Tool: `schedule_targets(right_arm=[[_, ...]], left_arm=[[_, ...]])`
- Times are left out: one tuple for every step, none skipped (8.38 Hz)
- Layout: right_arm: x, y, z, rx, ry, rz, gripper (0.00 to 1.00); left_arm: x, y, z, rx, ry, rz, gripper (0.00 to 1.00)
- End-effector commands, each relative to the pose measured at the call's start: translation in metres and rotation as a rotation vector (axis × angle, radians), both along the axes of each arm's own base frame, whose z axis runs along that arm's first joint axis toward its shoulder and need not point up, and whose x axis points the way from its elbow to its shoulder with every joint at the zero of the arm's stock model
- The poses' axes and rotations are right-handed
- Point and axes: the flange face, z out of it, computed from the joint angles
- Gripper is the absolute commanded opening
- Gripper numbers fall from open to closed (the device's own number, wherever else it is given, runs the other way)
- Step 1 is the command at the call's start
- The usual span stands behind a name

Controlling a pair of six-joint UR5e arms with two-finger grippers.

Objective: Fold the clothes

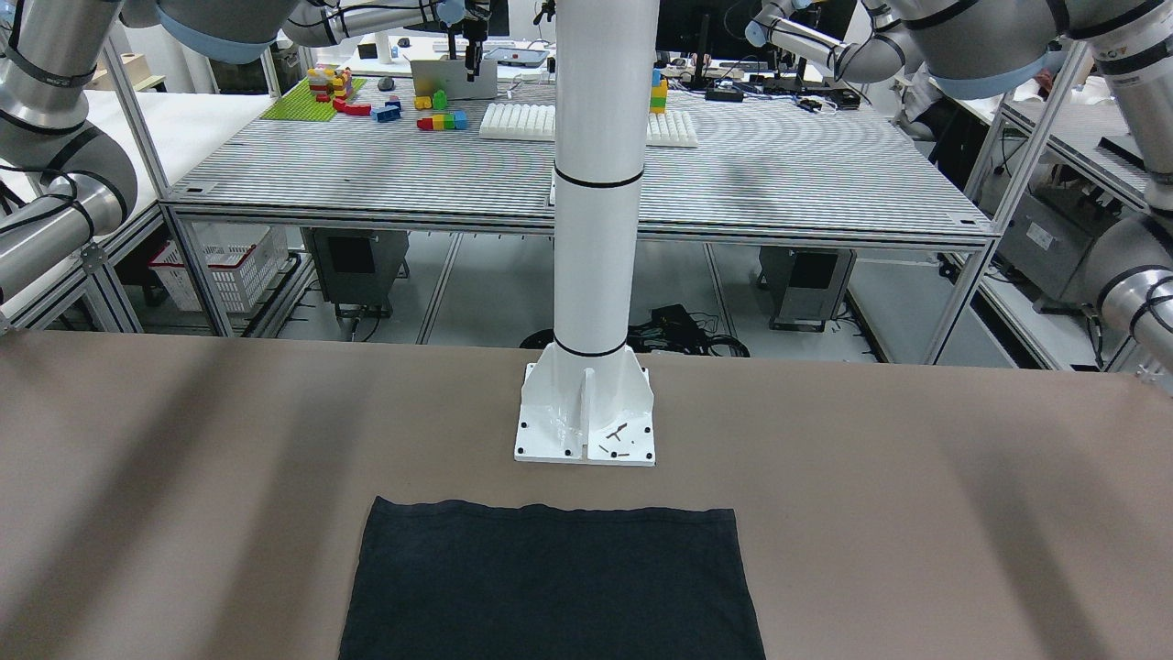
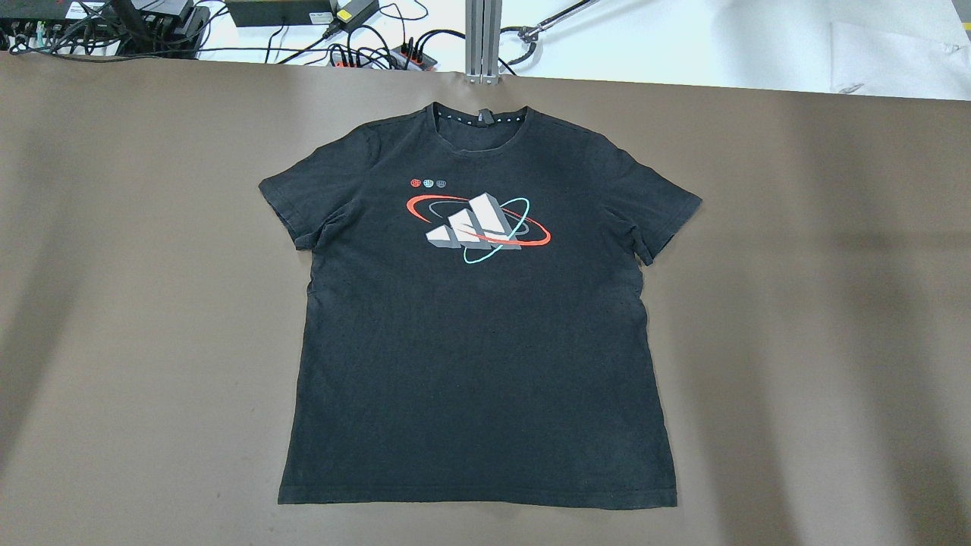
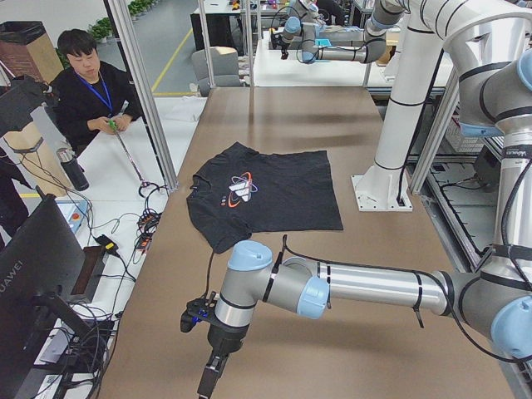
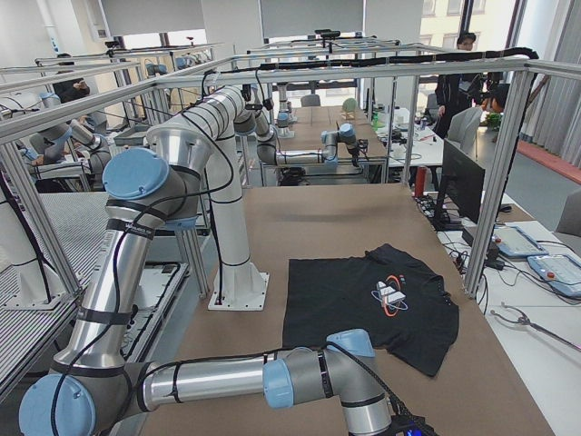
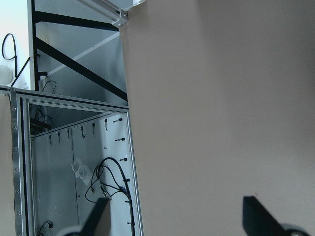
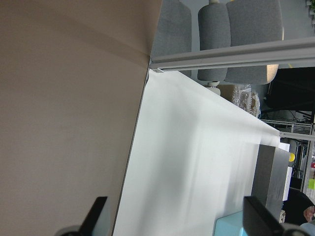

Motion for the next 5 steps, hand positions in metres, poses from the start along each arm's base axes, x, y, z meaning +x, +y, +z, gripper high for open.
schedule_targets(right_arm=[[0.0,0.0,0.0,0.0,-0.001,-0.001,0.95],[-0.001,0.0,-0.001,0.002,-0.006,-0.001,0.95],[-0.001,-0.002,-0.007,0.014,-0.008,-0.003,0.95],[-0.002,-0.006,-0.017,0.036,-0.007,-0.006,0.95],[-0.003,-0.01,-0.034,0.097,-0.006,-0.01,0.95]], left_arm=[[-0.001,0.003,0.0,0.002,-0.001,0.003,0.94],[0.0,0.002,-0.009,0.017,-0.001,0.001,0.94],[0.001,0.0,-0.012,0.024,0.0,0.001,0.94],[0.002,-0.003,-0.018,0.035,0.001,0.004,0.94],[0.003,-0.01,-0.038,0.07,0.008,0.008,0.94]])
